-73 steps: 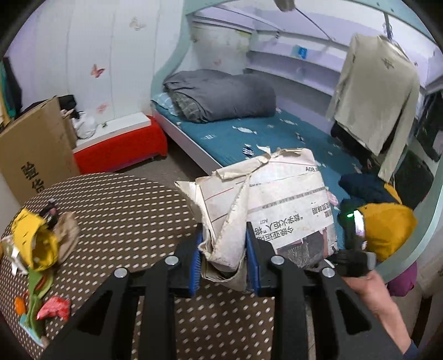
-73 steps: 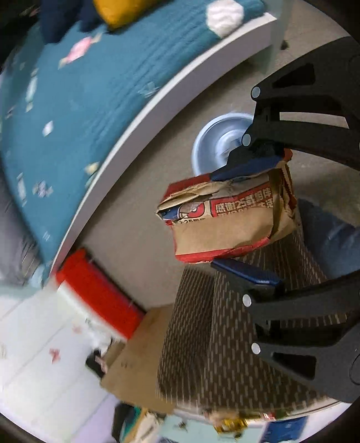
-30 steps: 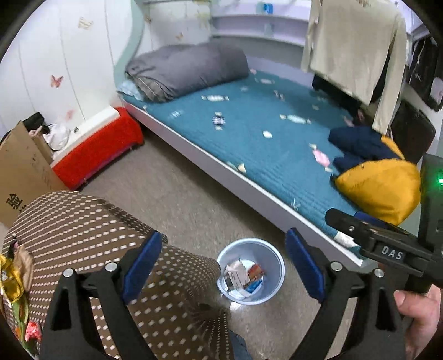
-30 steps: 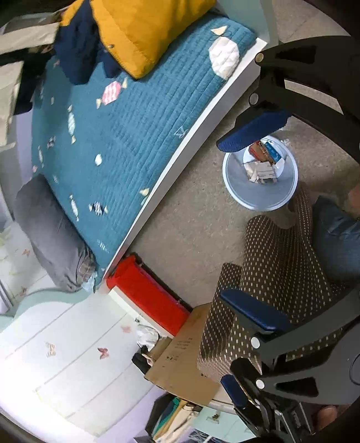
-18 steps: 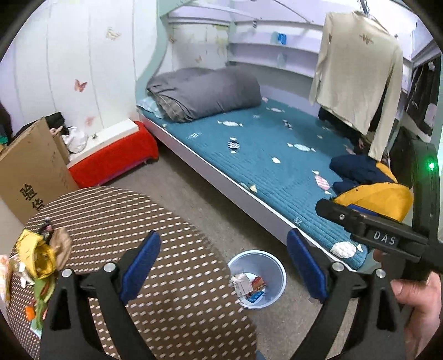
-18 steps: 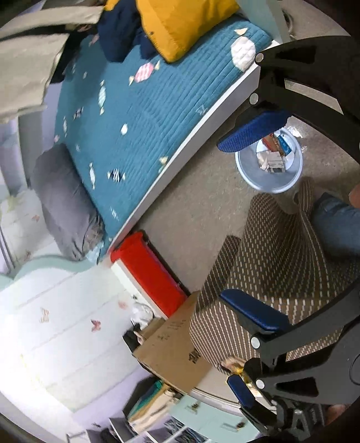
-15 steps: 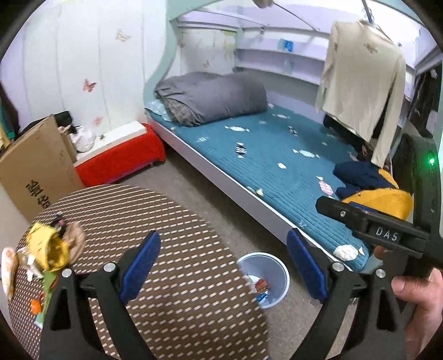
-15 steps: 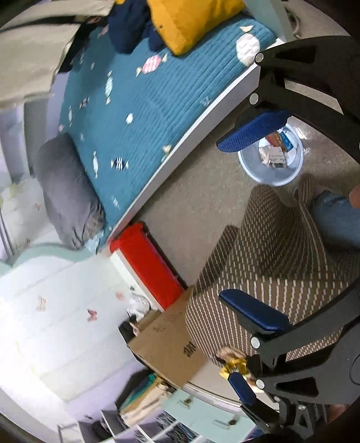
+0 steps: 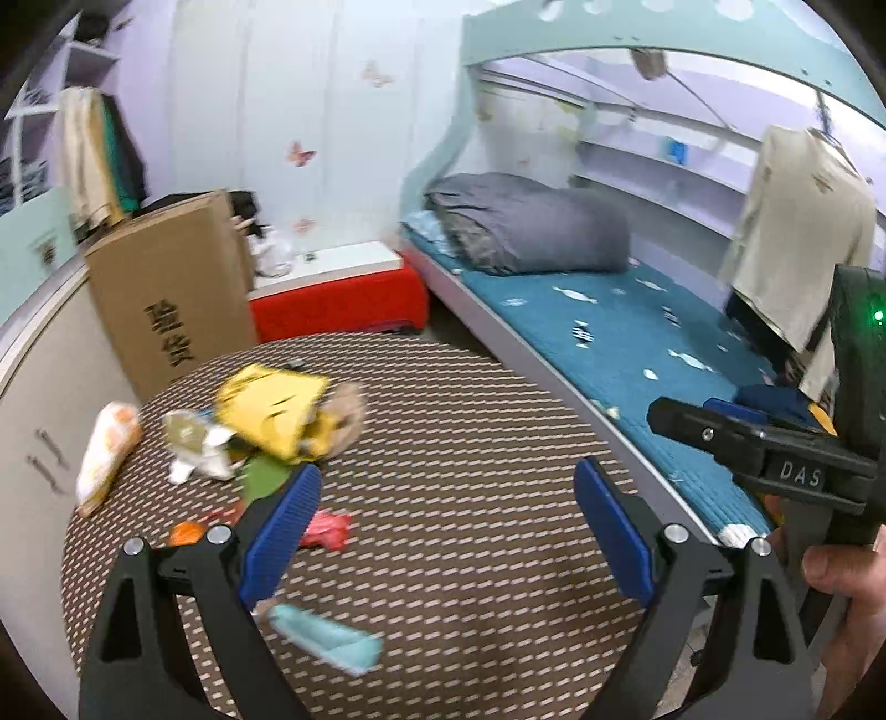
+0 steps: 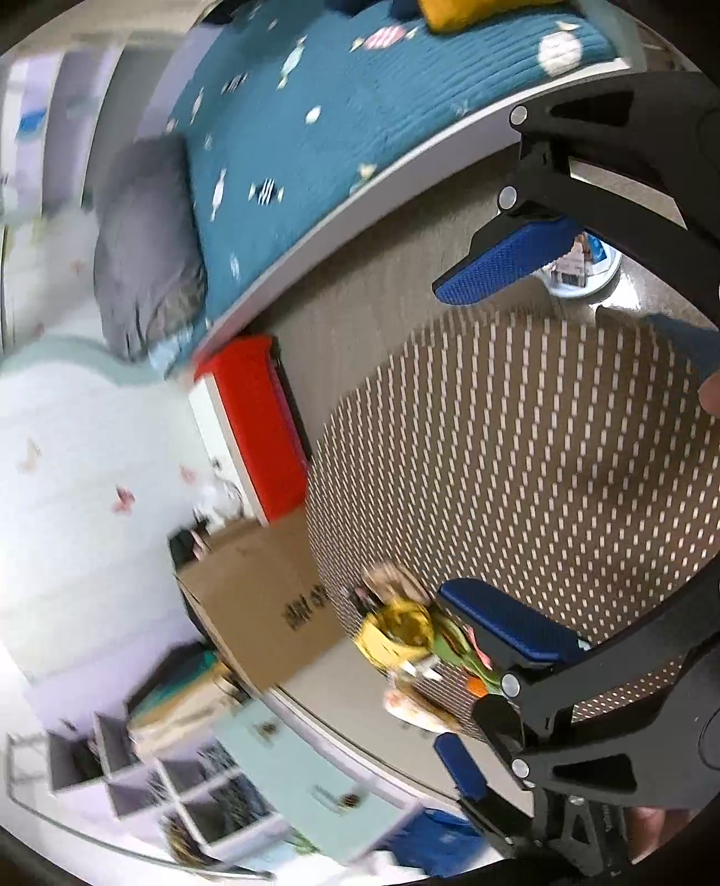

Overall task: Collect trash
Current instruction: 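Grasp the teal toothpaste tube with the left tool while the right tool grasps the red wrapper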

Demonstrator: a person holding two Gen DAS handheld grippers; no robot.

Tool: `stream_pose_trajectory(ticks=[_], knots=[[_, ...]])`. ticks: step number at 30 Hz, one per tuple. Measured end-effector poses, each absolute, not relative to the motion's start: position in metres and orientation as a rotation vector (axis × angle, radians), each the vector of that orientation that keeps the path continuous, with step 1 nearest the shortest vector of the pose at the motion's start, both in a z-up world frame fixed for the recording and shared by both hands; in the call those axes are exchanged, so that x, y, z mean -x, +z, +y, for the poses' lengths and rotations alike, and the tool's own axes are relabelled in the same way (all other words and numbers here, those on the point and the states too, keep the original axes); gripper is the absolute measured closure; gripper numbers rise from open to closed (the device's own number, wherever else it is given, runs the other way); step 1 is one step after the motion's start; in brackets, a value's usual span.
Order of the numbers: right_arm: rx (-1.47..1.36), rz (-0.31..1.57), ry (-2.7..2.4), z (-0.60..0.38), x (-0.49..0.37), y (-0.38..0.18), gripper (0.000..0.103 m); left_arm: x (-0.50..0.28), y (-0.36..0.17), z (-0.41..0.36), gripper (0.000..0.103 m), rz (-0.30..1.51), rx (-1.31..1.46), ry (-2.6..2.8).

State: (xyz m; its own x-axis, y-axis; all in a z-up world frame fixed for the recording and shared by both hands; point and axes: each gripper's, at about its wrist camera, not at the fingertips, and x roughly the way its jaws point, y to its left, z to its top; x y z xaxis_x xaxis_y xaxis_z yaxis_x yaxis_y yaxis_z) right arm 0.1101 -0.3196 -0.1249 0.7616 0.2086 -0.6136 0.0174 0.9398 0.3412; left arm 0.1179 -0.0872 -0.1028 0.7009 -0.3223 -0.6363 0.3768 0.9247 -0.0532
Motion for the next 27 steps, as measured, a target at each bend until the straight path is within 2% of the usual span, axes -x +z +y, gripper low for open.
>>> stream_pose_trajectory(ticks=[11,21,25,27], knots=[[-0.232,0.791,0.273,-0.229,-0.153,-0.152,0.006,-0.112,-0.128,-0.004,0.012,0.721,-0.015,-0.221],[0.015,0.857,0.447,-0.149,-0.184,-0.183,0.007,-0.101,-0.161,0.054,0.012,0.798,0.04,-0.09],[0.114,0.863,0.507,-0.121,-0.194,-0.19,0.018,-0.099,-0.172,0.062,0.012,0.83,0.057,-0.067],[0.162,0.87,0.523,-0.108,-0.199,-0.194,0.027,-0.1,-0.177,0.063,0.012,0.845,0.06,-0.063]])
